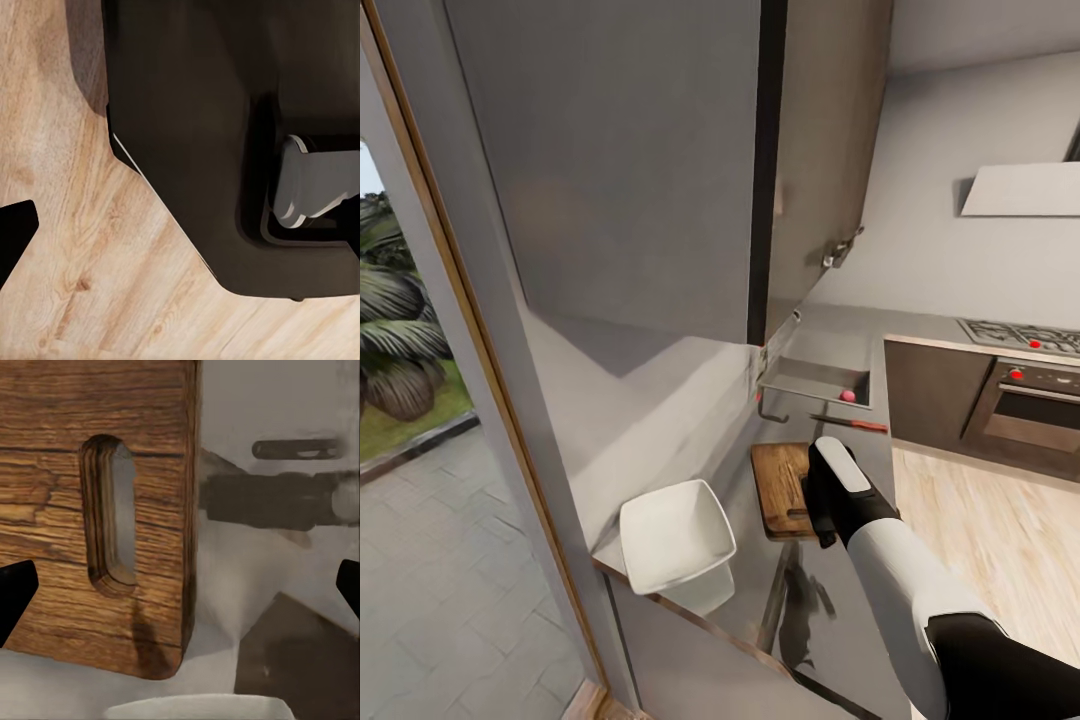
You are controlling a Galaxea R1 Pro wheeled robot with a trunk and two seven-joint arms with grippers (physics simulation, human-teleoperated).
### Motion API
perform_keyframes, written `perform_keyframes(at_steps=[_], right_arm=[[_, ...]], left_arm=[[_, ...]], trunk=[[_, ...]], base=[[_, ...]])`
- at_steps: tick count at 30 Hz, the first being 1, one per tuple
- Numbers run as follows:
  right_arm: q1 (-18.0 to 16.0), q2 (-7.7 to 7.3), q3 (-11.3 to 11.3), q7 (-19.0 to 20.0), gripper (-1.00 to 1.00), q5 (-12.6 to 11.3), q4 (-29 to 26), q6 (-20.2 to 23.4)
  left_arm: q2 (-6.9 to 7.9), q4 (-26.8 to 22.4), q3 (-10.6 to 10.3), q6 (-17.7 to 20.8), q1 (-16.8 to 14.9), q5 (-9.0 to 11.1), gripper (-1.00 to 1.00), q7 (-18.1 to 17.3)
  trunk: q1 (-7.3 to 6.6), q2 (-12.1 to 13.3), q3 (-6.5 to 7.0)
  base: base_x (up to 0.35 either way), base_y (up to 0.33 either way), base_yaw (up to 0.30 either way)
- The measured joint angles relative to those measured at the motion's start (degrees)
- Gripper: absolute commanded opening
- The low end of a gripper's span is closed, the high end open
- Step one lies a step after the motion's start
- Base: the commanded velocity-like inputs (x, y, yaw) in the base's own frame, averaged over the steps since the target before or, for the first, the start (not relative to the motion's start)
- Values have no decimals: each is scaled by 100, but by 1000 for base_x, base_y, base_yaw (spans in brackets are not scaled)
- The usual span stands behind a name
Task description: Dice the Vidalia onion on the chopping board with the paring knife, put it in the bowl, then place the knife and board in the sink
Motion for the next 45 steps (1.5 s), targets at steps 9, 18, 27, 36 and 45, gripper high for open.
perform_keyframes(at_steps=[9,18,27,36,45], right_arm=[[0,-4,17,-680,100,2,-5,-274],[0,-2,17,-683,100,-5,-15,-288],[0,-2,17,-672,100,-8,-26,-288],[0,-5,17,-669,100,-8,-35,-285],[0,-5,21,-668,100,-7,-36,-282]], left_arm=[[0,1,0,0,0,0,100,0],[0,1,0,0,0,0,100,0],[0,0,0,0,0,0,100,0],[0,0,0,0,0,0,100,0],[0,0,0,0,0,0,100,0]], trunk=[[0,0,-3],[0,1,-34],[0,0,-101],[0,0,-139],[0,0,-156]], base=[[0,0,0],[0,0,36],[0,0,87],[0,0,54],[55,0,13]])
